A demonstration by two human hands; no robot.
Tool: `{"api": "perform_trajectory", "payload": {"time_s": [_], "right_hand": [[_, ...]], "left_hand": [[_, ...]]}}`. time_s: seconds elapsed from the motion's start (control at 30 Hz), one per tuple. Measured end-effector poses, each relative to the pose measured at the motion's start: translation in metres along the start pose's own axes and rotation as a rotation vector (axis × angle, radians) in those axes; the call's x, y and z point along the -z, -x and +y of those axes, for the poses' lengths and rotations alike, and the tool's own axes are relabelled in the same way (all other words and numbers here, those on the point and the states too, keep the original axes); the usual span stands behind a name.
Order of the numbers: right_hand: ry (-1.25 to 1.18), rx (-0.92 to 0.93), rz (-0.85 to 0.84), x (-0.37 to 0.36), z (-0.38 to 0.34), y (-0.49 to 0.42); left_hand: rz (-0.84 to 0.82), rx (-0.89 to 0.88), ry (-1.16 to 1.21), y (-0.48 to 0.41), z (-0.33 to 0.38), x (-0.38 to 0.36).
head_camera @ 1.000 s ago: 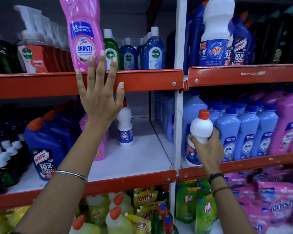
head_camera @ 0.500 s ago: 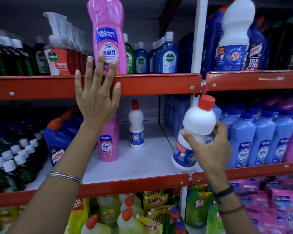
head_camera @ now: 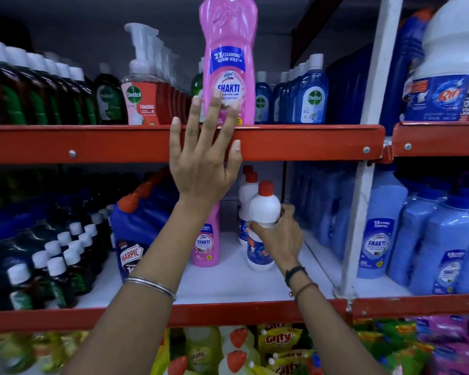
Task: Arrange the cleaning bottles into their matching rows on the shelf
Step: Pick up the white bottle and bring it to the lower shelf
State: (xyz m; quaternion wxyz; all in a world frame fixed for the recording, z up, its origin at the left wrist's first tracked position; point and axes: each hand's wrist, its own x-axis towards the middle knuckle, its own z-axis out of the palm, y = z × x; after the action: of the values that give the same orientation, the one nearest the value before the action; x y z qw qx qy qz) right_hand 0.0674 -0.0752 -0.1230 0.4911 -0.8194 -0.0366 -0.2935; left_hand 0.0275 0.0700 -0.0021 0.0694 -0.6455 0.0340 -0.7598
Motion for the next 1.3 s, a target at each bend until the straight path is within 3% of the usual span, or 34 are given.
{"api": "perform_trajectory", "payload": {"time_s": [0.37,0.67,0.73,0.97,1.1,1.2,1.3], "right_hand": [[0.053,-0.038,0.014,-0.038,0.002,-0.019],[0.070,-0.020,0.012,-0.024,-0.001,-0.005],[0.041,0.000,0.109,-0.005,-0.007,0.003],[-0.180,0.331,0.571,0.105,-0.062,0.011],[-0.167,0.468,0.796,0.164,-0.087,-0.017],[-0.100,0.482,0.960,0.204,-0.100,-0.050],[0.027,0.387,0.948,0.230,-0.106,-0.090]], "left_hand": [[0.008,-0.004,0.004,-0.001,0.001,0.000],[-0.024,0.010,0.011,-0.001,0.002,0.004],[-0.043,0.021,0.022,-0.001,0.003,0.006],[-0.141,0.042,0.024,-0.001,0.005,0.012],[-0.196,0.053,0.028,-0.002,0.005,0.015],[-0.199,0.057,0.040,-0.003,0.005,0.017],[-0.194,0.057,0.034,-0.003,0.006,0.018]]}}
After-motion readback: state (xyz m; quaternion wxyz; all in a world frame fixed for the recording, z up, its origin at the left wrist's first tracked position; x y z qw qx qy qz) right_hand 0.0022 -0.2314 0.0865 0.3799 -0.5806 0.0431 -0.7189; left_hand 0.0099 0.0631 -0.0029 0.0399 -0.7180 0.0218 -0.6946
